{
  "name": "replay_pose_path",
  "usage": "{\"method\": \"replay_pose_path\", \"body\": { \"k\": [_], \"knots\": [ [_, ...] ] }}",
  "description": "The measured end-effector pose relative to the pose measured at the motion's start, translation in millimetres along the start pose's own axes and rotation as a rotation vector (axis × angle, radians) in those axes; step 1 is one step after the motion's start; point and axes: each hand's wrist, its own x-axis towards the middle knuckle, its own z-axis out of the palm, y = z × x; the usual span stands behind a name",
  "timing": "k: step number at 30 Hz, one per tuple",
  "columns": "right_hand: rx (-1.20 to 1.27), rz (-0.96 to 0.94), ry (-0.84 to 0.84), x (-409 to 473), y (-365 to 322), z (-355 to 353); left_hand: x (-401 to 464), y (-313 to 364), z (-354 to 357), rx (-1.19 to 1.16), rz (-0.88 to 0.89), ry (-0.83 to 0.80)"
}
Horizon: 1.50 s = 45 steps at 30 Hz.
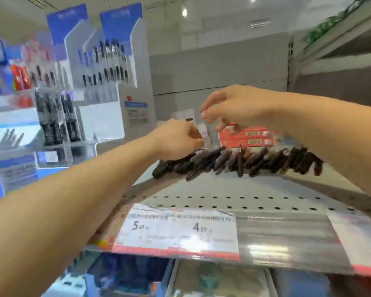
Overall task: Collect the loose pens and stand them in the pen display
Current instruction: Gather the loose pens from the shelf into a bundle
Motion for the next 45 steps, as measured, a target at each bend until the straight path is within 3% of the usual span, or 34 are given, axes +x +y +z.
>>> {"method": "replay_pose_path", "body": {
  "k": [4, 7, 12, 15, 18, 21, 24, 26, 27, 30, 35, 41, 45],
  "knots": [
    [-0.146, 0.069, 0.053, 20.6, 20.9, 12.0, 24.0, 2.1, 22.7, 0.103, -0.013, -0.171],
    [-0.216, 0.061, 0.086, 26.2, 35.7, 20.6, 36.4, 1.1, 30.8, 0.099, 0.038, -0.147],
    [-0.133, 0.094, 0.080, 26.7, 45.8, 27.2, 34.0, -2.9, 26.8, 0.085, 0.031, -0.132],
    [-0.207, 0.107, 0.166, 23.2, 42.0, 26.9, 29.7, -11.5, 8.8, 0.074, 0.010, 0.008],
    [-0.026, 0.153, 0.281, 20.6, 34.6, 23.5, 25.8, -20.7, -9.5, -0.205, 0.008, 0.139],
    [0.267, 0.187, 0.287, 16.6, 22.6, 29.5, 14.9, -16.9, -15.5, -0.590, 0.095, 0.144],
    [0.338, 0.143, 0.341, 12.3, 16.1, 35.9, 10.2, -4.6, -7.2, -0.642, 0.204, 0.130],
    [0.377, 0.150, 0.407, 8.5, 15.4, 33.9, 13.7, -1.9, -3.7, -0.678, 0.172, 0.100],
    [0.412, 0.169, 0.431, 6.5, 15.8, 31.1, 16.4, -2.9, -1.6, -0.650, 0.139, 0.106],
    [0.548, 0.229, 0.452, -1.6, 17.6, 19.4, 22.1, -6.9, 11.0, -0.230, 0.105, 0.126],
    [0.708, 0.206, 0.344, -10.4, 19.8, 7.4, 25.8, 0.4, 33.2, 0.033, 0.065, -0.104],
    [0.693, 0.229, 0.305, -12.9, 17.7, 13.1, 25.2, 4.9, 34.0, 0.057, 0.026, -0.099],
    [0.704, 0.269, 0.322, -13.1, 19.3, 11.3, 15.6, 4.4, 19.1, -0.220, 0.013, 0.113]
  ]
}}
